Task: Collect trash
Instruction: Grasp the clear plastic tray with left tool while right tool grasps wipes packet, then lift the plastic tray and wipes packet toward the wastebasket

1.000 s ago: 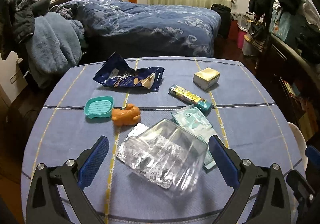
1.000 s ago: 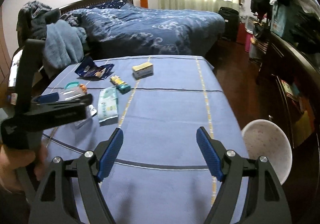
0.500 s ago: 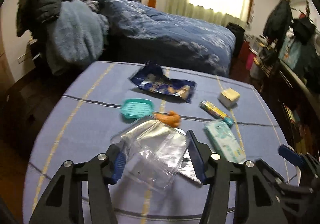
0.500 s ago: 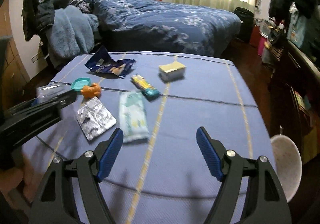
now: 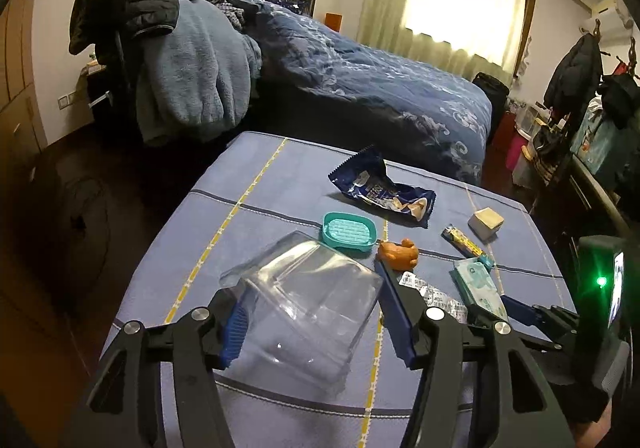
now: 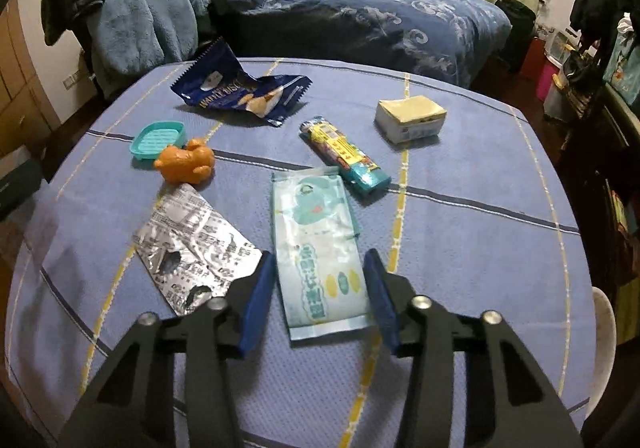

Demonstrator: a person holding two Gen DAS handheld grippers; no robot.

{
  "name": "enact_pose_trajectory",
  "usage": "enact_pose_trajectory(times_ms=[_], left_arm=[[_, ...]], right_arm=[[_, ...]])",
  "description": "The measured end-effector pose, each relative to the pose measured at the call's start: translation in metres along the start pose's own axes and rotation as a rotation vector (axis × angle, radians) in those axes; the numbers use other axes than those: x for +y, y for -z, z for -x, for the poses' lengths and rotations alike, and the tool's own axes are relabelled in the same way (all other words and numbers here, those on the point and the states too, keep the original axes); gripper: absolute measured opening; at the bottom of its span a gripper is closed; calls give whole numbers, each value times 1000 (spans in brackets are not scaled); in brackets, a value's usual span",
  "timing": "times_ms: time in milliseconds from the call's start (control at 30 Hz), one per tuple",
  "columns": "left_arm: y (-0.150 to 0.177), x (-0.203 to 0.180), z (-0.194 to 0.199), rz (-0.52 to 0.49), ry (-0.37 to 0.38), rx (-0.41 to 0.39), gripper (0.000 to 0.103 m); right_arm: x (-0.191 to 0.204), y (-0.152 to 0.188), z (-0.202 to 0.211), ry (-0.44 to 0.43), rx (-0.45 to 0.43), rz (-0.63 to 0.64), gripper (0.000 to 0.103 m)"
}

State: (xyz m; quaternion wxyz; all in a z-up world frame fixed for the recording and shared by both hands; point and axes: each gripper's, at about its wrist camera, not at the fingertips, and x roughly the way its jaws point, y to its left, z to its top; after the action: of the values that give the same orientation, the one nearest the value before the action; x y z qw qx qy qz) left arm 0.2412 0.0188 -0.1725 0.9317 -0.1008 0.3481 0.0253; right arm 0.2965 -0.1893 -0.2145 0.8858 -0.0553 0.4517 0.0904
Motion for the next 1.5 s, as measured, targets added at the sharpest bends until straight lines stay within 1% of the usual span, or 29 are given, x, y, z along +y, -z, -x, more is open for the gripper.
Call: enact_pose_trajectory(times_ms=[100,333,600,767,900,1100,1500], left_arm=[[1,-1,2,5,8,1,60],[7,-6,5,-6,1,14,60],[16,-18,18,-29,-5,8,61],[21,-35,32,-62,5,0,62],[25,-51,46,-91,18,-12,64],[32,-74,60,-129,40,-17,65],[40,-119,76,-198,83,-21,66]], right_arm=[[1,2,1,14,-17,14,43],[-14,8,23,5,-54,-33,43],[-29,35,57,-12,-95,-72,43],[-39,57,79,-24,-129,-99,43],[-49,71,93,-50,-143,-132,43],[-63,93,112,-60,-165,-161,43],[-103,126,133,-71,-196,-264,43]])
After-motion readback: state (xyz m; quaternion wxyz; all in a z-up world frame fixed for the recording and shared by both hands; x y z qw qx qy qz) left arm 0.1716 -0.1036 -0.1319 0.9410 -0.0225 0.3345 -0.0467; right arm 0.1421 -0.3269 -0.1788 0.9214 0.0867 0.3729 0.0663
